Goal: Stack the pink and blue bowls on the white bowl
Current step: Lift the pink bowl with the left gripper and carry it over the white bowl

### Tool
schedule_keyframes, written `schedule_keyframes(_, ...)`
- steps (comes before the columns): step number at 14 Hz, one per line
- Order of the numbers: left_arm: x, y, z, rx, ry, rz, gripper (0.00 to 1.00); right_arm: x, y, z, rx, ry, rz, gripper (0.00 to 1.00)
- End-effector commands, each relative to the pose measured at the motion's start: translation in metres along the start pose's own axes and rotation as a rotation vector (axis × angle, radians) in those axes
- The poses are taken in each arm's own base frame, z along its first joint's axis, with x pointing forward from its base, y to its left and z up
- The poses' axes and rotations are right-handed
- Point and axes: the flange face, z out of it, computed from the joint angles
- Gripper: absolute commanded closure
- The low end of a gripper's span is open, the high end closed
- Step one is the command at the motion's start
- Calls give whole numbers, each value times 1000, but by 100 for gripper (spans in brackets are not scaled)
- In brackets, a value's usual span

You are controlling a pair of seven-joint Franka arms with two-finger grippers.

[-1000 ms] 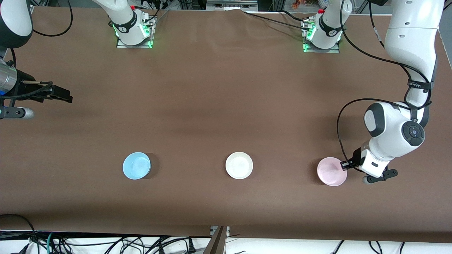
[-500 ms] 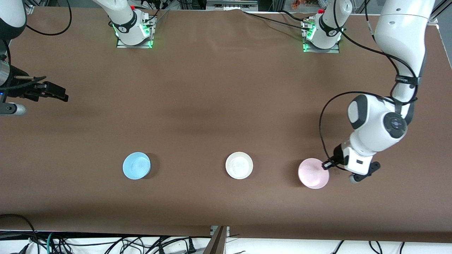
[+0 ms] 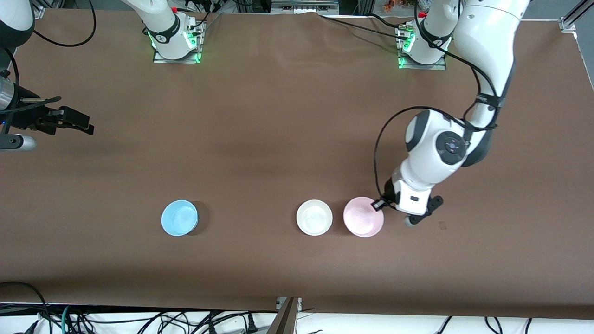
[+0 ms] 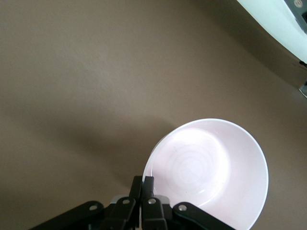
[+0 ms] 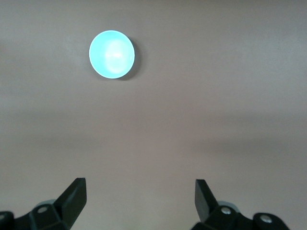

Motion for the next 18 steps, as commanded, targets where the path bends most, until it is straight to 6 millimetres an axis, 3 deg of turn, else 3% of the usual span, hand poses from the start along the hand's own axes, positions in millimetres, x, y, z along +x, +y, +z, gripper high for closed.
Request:
schedule_keyframes(1, -25, 17, 6, 25, 27, -20, 100, 1, -3, -3, 29, 17, -4, 0)
schedule_keyframes(7, -67, 34, 32, 45, 8, -58, 100, 3, -3, -3, 15, 28, -4, 0)
schedule_keyframes(10, -81, 53, 39, 26, 62, -80, 100, 4, -2, -3, 15, 29, 1, 0)
schedule_keyframes(18, -91, 69, 57, 20, 78, -125, 100, 9, 1, -3, 13, 60, 0, 0)
